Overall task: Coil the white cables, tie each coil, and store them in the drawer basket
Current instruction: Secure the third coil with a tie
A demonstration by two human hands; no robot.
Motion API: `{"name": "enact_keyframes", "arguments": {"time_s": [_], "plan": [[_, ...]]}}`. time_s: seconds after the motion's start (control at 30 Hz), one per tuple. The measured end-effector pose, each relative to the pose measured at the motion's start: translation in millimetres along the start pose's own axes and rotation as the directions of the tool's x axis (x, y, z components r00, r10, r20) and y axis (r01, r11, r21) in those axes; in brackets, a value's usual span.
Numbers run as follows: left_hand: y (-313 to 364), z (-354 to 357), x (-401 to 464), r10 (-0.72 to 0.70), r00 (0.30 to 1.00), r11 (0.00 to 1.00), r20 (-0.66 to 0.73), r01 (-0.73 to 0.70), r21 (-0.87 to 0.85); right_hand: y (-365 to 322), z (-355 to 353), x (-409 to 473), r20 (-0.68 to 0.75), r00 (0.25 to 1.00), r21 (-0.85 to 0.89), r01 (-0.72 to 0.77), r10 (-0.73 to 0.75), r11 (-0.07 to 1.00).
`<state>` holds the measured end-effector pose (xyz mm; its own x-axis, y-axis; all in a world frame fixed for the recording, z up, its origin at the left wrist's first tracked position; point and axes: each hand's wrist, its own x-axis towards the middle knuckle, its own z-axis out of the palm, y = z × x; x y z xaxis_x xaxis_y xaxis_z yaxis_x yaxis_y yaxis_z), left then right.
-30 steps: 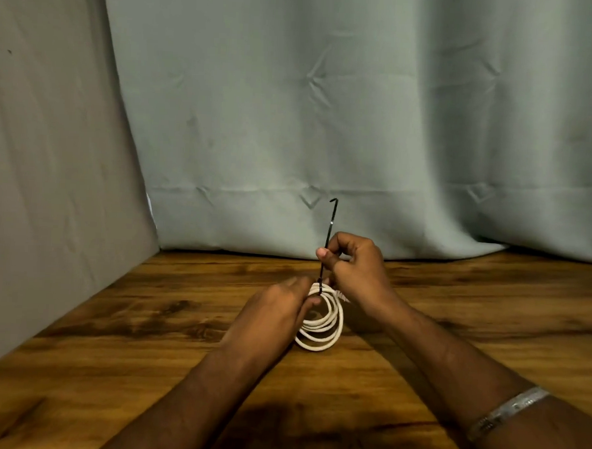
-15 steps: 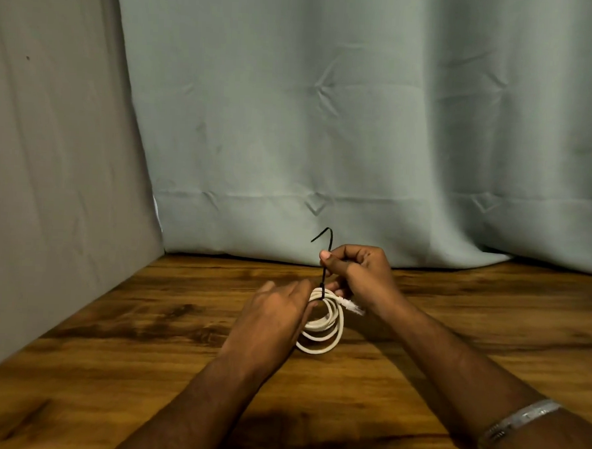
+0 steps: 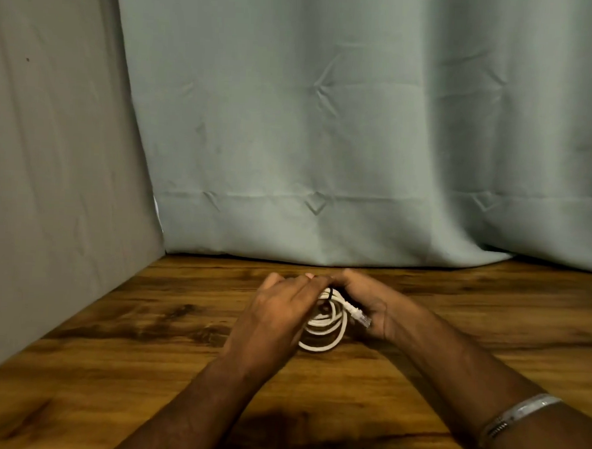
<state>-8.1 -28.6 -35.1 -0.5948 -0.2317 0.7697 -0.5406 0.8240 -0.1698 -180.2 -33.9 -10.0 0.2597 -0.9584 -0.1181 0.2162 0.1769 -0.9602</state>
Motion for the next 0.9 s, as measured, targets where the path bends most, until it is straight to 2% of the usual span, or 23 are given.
{"name": "enact_keyframes", "arguments": {"time_s": [0.07, 0.17, 0.23, 0.37, 0.4, 0.5, 0.6, 0.7, 0.8, 0.9], "plan": [[-1, 2, 1, -0.084, 0.996, 0.996, 0.005, 0.085, -0.032, 3, 1, 4, -0.069, 0.997, -0.079, 0.012, -0.018, 0.997], [-5, 8, 2, -0.245, 0.969, 0.966, 0.024, 0.247, -0.071, 1, -4, 9, -0.204, 0.959, -0.257, 0.144, -0.199, 0.956], [-9, 12, 3, -0.337, 0.94, 0.938, 0.045, 0.34, -0.074, -1, -6, 5, -0.175, 0.955, -0.346, 0.168, -0.24, 0.923], [-15, 14, 1, -0.507, 0.855, 0.853, 0.105, 0.515, -0.077, 2, -10, 2, 0.055, 0.963, -0.55, 0.251, -0.265, 0.797], [-17, 15, 1, -0.521, 0.846, 0.842, 0.114, 0.531, -0.096, 5, -9, 3, 0.065, 0.953, -0.572, 0.279, -0.296, 0.772], [-21, 22, 2, -0.57, 0.807, 0.777, 0.153, 0.59, -0.218, 11, 0, 6, -0.069, 0.877, -0.66, 0.317, -0.476, 0.681], [-21, 26, 2, -0.619, 0.743, 0.623, 0.255, 0.662, -0.417, 15, 2, 5, -0.109, 0.759, -0.818, 0.299, -0.642, 0.492], [-18, 22, 3, -0.611, 0.703, 0.438, 0.364, 0.683, -0.584, 12, 3, -2, -0.077, 0.7, -0.96, 0.139, -0.71, 0.242], [-15, 16, 5, -0.596, 0.693, 0.331, 0.405, 0.672, -0.663, 8, 11, -7, 0.023, 0.582, -0.996, 0.083, -0.813, 0.031], [-15, 15, 8, -0.631, 0.662, 0.217, 0.405, 0.652, -0.727, 7, 19, -6, 0.228, 0.45, -0.969, 0.021, -0.863, -0.245]]}}
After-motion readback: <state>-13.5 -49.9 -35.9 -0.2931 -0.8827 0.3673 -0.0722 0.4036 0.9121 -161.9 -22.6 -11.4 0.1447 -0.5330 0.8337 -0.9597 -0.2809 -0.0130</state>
